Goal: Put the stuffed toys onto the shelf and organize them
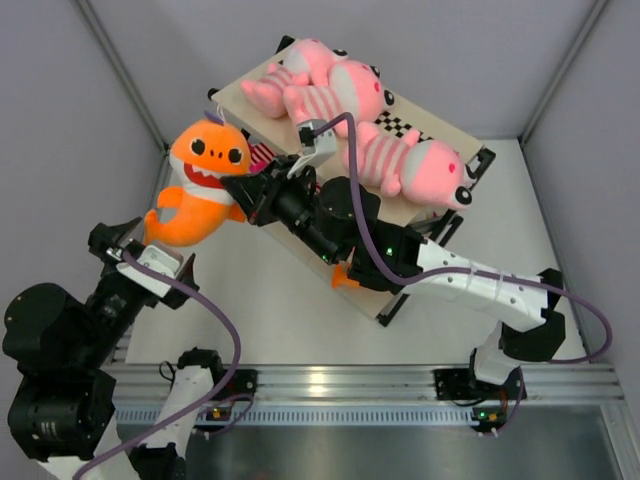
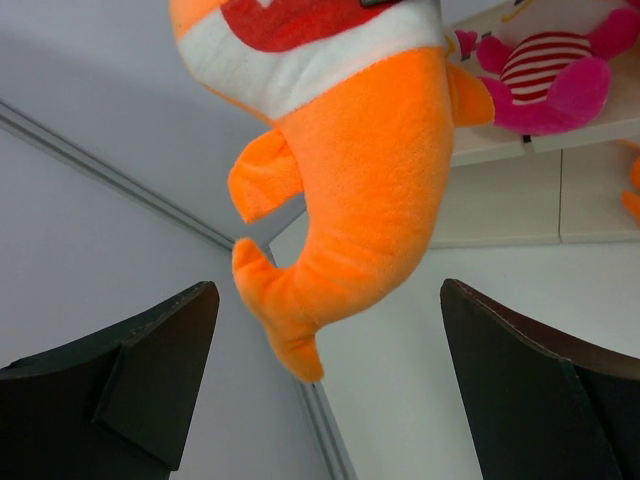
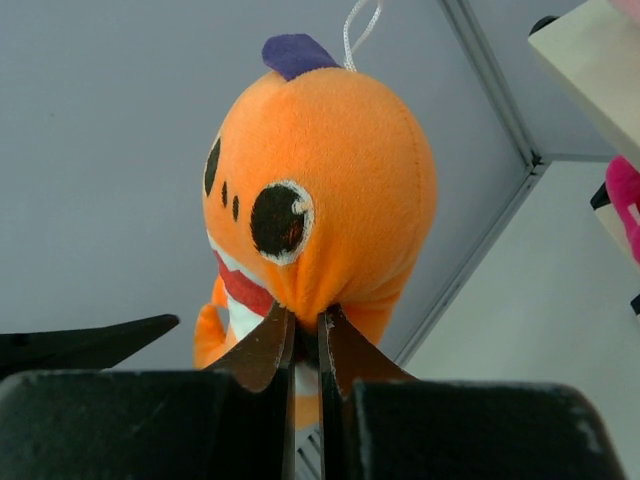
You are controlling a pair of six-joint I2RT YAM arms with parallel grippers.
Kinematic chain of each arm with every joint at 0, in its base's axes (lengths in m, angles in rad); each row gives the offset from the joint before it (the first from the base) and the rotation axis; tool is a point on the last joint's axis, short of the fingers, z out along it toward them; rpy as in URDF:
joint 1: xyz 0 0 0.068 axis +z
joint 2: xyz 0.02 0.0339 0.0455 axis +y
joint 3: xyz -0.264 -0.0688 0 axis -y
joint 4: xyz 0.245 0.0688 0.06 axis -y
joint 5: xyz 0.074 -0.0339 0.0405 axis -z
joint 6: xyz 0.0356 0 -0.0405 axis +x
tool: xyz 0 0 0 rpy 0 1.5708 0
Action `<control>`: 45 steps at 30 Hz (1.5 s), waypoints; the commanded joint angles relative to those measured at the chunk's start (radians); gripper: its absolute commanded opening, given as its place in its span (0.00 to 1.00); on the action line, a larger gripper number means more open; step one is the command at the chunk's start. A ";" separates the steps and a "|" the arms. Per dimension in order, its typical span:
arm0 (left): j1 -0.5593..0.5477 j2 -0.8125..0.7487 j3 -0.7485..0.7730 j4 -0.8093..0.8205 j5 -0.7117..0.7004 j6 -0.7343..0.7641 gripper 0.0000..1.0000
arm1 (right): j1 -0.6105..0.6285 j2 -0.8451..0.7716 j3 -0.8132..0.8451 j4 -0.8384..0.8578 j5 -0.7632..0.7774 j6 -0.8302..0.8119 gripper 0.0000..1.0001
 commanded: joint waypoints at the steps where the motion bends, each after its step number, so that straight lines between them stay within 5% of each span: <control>1: 0.001 0.023 -0.050 0.054 -0.005 0.109 0.99 | 0.030 -0.015 0.012 0.095 -0.013 0.064 0.00; 12: 0.001 0.037 -0.132 0.073 0.076 0.208 0.93 | 0.033 -0.037 -0.062 0.151 -0.028 0.129 0.00; 16: 0.001 0.037 -0.193 0.091 0.020 0.251 0.62 | 0.031 -0.034 -0.084 0.151 -0.080 0.164 0.00; 19: 0.001 0.022 -0.257 0.093 -0.022 0.265 0.25 | 0.030 -0.046 -0.110 0.150 -0.086 0.172 0.00; 20: 0.001 0.017 -0.271 0.096 -0.028 0.257 0.02 | 0.031 -0.049 -0.116 0.151 -0.086 0.164 0.00; 21: 0.001 0.014 -0.280 0.094 -0.031 0.234 0.00 | 0.031 -0.058 -0.127 0.147 -0.083 0.157 0.00; 24: 0.001 -0.007 -0.312 0.093 -0.045 0.184 0.00 | 0.025 -0.078 -0.122 0.127 -0.097 0.089 0.06; 26: 0.001 -0.033 -0.365 0.091 -0.049 0.159 0.00 | 0.025 -0.071 -0.067 0.063 -0.121 -0.018 0.26; 27: -0.001 -0.040 -0.383 0.061 -0.049 0.147 0.00 | 0.025 -0.057 0.015 -0.051 -0.137 -0.055 0.49; 32: -0.002 -0.072 -0.513 -0.044 0.019 0.094 0.00 | 0.022 -0.107 0.071 -0.255 -0.097 -0.184 0.74; 38: -0.002 -0.092 -0.685 -0.087 0.115 0.160 0.00 | 0.025 -0.287 -0.061 -0.244 -0.097 -0.224 0.76; 45: -0.002 0.072 -0.820 -0.012 0.173 0.351 0.00 | 0.028 -0.379 -0.081 -0.209 -0.132 -0.314 0.75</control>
